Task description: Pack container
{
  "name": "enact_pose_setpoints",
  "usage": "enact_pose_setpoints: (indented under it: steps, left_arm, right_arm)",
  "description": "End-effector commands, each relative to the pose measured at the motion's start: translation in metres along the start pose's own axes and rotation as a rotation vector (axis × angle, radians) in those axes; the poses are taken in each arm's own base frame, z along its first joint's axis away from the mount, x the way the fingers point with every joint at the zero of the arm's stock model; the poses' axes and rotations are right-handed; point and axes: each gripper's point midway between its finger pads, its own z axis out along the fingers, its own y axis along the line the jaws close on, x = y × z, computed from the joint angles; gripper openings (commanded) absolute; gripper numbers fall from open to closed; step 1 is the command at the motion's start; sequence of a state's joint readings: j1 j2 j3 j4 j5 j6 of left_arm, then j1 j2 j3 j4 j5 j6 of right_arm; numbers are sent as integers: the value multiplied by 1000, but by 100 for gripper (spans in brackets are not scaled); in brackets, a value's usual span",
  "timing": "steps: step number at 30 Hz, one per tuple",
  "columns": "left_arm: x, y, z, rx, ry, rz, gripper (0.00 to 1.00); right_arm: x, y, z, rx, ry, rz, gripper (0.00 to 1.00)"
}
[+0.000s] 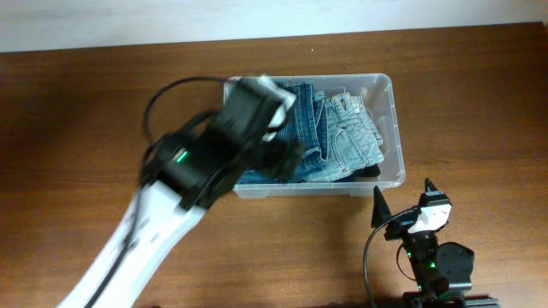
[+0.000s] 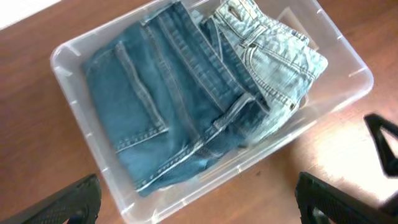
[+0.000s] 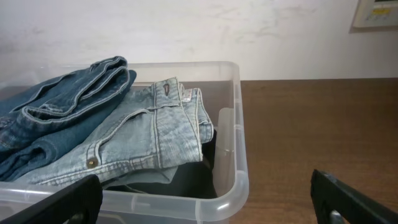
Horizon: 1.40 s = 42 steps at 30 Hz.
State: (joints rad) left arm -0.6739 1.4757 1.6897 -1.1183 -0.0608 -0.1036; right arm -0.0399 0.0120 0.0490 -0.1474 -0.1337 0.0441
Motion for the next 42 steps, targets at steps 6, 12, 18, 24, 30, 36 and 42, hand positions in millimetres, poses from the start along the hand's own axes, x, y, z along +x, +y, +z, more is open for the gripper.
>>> enact_pose_setpoints:
  steps: [6,12,18,24,30,36,42]
  left_arm:
    - [82,56,11,-98,-85,-75,99]
    - [120,80,18,-93,-336,-163,99]
    - [154,95,7,-155,-571,-186,99]
    - [154,109,-15,-249,-808,-189,99]
    - [161,123,-22,-318,-892,-209,99]
    - [176,135,-12,-371,-882,-222,99]
    - [178,136,-13,-391,-955,-189,99]
  right_arm:
    - [1,0,0,-5,-2,-7,98]
    - [1,0,0,-5,-2,-7,98]
    - [1,0,0,-5,-2,-6,98]
    - [1,0,0,-5,-2,-7,98]
    - [1,0,0,-5,-2,-6,98]
    - [1,0,0,-5,-2,-7,98]
    - [1,0,0,-5,-2,-7,98]
